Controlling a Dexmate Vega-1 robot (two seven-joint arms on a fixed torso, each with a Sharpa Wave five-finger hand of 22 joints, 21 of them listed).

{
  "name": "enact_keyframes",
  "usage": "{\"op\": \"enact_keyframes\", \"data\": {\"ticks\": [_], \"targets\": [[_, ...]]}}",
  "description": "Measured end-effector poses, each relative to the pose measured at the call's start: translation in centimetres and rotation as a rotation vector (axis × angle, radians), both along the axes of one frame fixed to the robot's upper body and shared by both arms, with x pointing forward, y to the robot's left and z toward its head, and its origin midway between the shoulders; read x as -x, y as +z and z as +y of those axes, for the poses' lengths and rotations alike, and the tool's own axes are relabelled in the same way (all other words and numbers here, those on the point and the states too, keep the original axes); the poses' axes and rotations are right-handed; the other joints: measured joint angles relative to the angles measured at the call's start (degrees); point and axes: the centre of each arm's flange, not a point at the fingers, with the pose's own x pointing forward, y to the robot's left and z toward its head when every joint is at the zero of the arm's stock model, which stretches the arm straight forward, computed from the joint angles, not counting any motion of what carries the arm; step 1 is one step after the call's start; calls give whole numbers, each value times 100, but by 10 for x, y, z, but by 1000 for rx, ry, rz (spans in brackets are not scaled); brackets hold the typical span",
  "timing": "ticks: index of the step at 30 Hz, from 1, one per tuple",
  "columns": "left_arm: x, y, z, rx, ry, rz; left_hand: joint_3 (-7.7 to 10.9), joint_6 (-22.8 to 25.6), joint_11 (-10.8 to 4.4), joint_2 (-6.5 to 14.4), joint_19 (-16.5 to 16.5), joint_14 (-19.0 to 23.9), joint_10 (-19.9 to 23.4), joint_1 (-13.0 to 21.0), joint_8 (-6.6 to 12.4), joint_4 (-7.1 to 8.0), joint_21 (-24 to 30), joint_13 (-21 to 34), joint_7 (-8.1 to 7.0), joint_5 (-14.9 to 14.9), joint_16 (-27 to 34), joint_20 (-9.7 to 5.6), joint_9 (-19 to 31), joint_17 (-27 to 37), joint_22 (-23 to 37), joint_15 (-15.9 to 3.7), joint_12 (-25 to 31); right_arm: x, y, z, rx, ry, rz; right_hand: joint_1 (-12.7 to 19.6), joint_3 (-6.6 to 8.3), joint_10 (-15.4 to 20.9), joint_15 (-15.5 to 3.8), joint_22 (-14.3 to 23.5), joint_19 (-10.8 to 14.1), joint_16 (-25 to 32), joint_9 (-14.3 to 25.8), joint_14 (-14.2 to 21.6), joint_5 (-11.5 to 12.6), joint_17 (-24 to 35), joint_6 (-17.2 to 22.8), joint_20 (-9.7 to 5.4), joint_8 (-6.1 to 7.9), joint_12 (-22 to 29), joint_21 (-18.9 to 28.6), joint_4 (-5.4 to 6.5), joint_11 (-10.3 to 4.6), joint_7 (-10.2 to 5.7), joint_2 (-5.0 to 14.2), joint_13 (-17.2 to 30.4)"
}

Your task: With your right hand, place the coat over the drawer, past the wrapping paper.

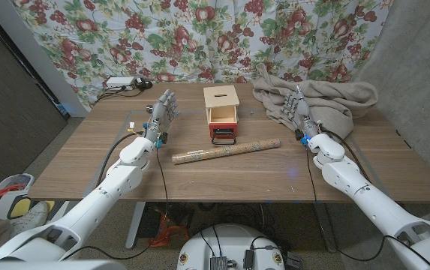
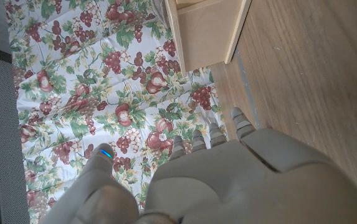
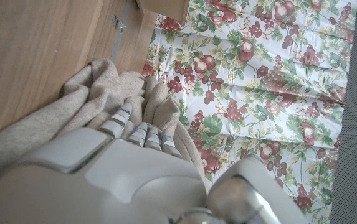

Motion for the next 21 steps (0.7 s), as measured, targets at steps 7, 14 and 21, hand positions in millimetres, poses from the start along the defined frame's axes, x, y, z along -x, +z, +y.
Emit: {"op": "enact_keyframes", "data": {"ticks": [7,14,21], "targets": [[1,-3,1,-2,1,4,14,0,0,0,0,0,0,0,0,-14,0,-17,0,0,0,0,0,0,0,0,0,-2,0,3,3,5,2,0,0,21,21,0,0,0,0,-20,0,0,0,0,0,0,0,0,20,0,0,1],[3,-3,2,-9,-3,4,14,0,0,0,0,-44,0,-1,0,-14,0,-17,0,0,0,0,0,0,0,45,0,-3,1,6,16,2,2,17,0,61,51,-1,-21,0,-1,-51,0,-1,41,-65,20,0,0,0,61,41,18,9],[5,-4,3,-13,-5,1,13,0,0,1,25,-114,0,-2,0,-14,-28,-69,1,0,0,-25,-1,0,-1,-18,0,0,5,5,32,-20,-12,173,37,-34,92,-1,-83,-34,-1,-174,0,-17,-32,-125,20,0,0,-75,90,111,-22,-23]]}}
